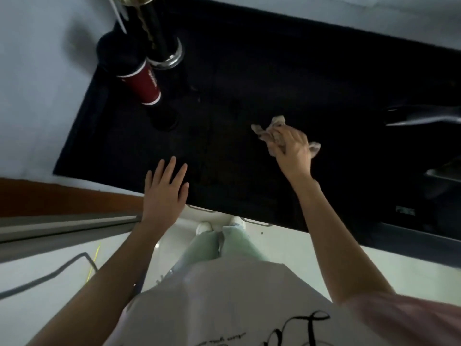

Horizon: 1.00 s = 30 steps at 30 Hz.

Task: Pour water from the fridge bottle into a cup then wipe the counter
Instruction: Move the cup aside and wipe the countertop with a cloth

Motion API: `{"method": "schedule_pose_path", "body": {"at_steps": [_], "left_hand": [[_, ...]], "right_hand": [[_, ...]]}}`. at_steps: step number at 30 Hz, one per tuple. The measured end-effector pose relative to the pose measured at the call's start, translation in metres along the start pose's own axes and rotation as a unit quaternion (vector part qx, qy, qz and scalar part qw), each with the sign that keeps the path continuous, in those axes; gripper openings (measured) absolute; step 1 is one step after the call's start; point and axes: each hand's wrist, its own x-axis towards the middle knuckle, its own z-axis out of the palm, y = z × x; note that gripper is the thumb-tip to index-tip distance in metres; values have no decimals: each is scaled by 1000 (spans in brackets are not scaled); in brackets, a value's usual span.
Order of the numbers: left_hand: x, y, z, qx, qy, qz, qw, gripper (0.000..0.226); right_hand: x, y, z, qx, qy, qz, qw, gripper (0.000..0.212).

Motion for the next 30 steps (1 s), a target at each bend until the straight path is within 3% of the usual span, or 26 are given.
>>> {"method": "schedule_pose_path", "body": {"at_steps": [6,10,13,17,21,26,30], "left_hand": [[-7,-10,5,5,-19,-26,999,58],[-8,-10,8,-8,-19,-31,999,57],[-8,-10,9,-14,-17,-30,999,56],[-9,-13,11,-10,-19,-27,999,55],[-9,-14,13,-13,-14,-22,1000,53],[-9,-15,15,-27,-7,-28,999,51],[-10,-15,15,-21,3,-28,999,51]], "right_hand": [[-25,-72,51,32,-81,-150,985,35],[-88,-64,35,60,-122,-233,963,33],[-97,-31,12,42,-116,-236,964,35],[-42,3,-1,20,-57,-135,989,36],[16,-28,18,3,-40,-68,997,38],[-22,-89,56,32,-77,-166,983,35],[-93,-85,49,62,-136,-265,952,28]]}}
